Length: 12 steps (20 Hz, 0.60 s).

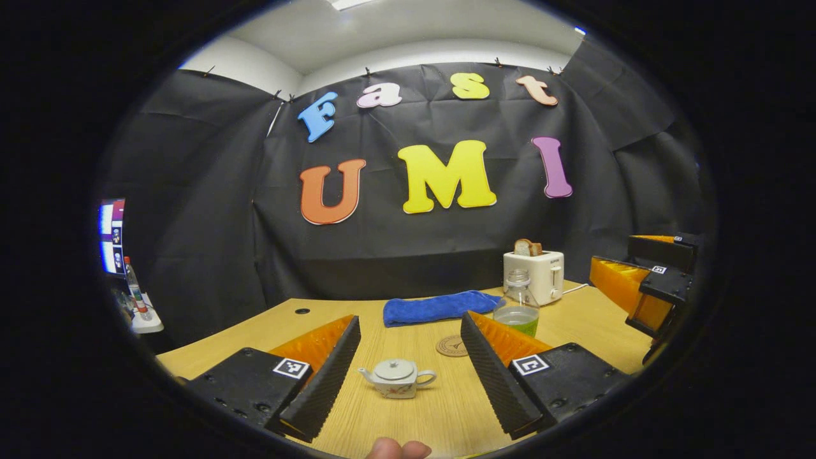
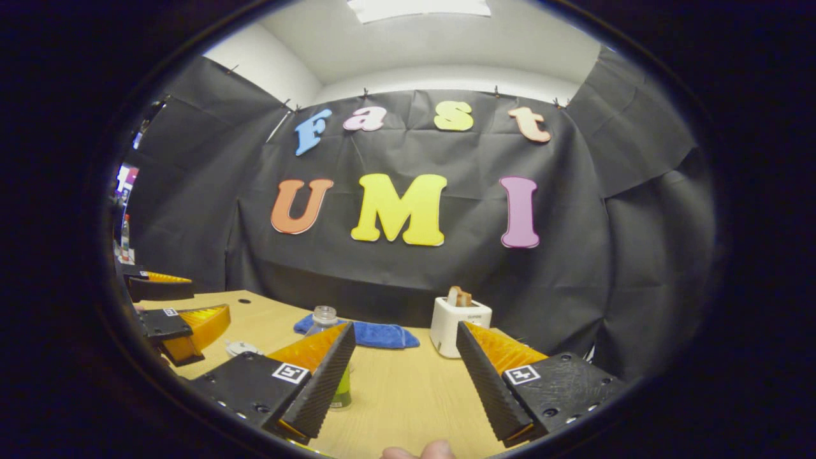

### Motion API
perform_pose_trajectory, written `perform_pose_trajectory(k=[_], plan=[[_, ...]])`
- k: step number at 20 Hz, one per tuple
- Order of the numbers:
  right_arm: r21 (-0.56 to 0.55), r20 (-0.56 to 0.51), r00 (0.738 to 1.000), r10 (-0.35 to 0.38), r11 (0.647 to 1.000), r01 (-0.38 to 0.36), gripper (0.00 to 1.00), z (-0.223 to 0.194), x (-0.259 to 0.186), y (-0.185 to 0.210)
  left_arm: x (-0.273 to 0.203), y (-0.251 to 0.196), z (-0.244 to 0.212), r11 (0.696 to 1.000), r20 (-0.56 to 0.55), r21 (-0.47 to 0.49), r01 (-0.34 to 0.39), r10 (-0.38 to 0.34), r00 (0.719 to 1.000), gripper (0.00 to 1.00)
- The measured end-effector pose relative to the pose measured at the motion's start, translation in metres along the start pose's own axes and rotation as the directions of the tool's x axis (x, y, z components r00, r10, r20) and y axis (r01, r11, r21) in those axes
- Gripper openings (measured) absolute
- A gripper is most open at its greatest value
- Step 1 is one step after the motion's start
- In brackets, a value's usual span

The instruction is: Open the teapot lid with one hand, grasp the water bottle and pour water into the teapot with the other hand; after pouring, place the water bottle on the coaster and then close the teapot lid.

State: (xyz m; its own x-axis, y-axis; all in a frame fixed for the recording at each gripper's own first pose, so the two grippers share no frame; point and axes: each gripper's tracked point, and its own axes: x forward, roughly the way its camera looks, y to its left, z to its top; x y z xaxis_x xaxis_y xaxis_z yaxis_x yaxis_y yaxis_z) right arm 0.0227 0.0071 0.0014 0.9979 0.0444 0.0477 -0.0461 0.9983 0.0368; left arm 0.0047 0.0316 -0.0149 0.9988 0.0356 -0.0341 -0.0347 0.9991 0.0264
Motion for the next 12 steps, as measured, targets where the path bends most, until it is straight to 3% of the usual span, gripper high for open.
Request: perform_pose_trajectory(k=[9,11,12], plan=[[0.027,-0.084,0.996,0.015,1.000,-0.012,0.97,-0.013,-0.002,0.001,0.000,0.022,-0.013,1.000,-0.044,-0.013,-0.013,0.013,0.999,0.99],[0.026,-0.102,0.995,0.022,0.999,-0.020,0.93,-0.018,-0.005,0.005,0.000,0.021,-0.017,1.000,-0.059,-0.027,-0.005,0.004,0.998,0.99],[0.024,-0.108,0.994,0.028,0.999,-0.026,0.97,-0.020,-0.007,0.007,-0.002,0.021,-0.019,1.000,-0.063,-0.029,-0.002,0.000,0.998,0.99]])
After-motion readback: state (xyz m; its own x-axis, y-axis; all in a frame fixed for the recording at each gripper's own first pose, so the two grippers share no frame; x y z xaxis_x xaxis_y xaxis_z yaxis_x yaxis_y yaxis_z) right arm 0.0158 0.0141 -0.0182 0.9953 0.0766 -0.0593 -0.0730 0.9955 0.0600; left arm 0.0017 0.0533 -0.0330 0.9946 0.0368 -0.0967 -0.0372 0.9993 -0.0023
